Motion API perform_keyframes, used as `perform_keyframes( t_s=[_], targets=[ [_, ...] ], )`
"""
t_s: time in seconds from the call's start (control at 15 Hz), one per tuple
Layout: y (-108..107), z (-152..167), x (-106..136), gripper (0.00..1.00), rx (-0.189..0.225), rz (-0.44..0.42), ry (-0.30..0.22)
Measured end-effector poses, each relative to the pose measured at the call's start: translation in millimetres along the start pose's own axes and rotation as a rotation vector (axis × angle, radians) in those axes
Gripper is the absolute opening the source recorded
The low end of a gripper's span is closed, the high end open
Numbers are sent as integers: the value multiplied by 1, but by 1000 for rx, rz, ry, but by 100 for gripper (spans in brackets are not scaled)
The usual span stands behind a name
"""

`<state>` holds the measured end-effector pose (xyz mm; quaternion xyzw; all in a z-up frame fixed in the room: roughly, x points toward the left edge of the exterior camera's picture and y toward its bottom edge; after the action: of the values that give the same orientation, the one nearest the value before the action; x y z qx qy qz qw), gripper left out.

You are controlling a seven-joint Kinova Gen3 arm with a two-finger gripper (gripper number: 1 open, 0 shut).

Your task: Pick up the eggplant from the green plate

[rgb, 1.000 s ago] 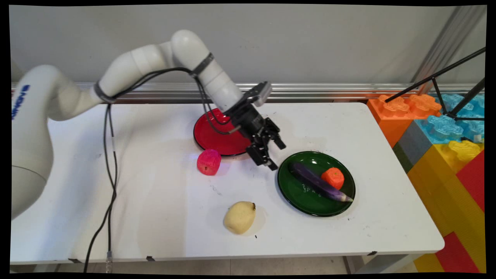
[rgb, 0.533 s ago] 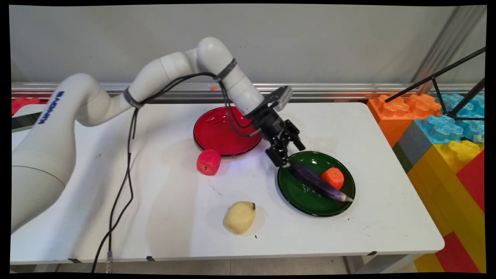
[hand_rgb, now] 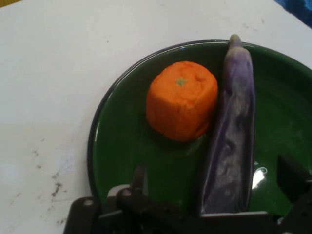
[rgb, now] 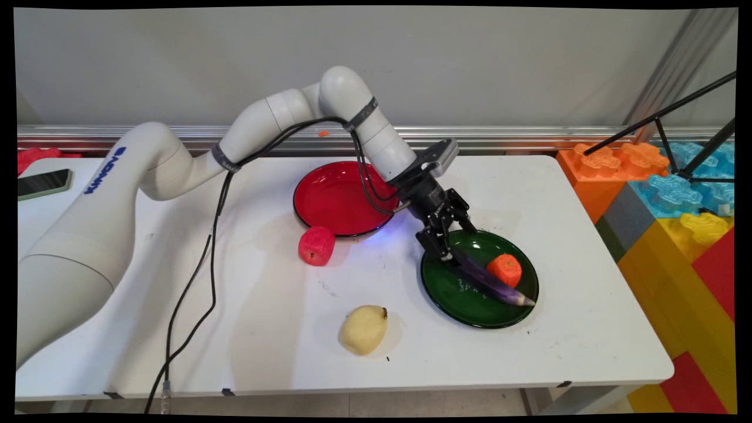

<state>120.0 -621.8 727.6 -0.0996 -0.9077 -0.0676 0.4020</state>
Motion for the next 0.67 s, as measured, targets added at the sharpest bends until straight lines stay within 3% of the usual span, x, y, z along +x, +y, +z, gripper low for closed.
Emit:
perform_keyframes(
  t_s=[0.67],
  targets=[
    [4, 14, -12, 100, -42, 19, -7]
  ],
)
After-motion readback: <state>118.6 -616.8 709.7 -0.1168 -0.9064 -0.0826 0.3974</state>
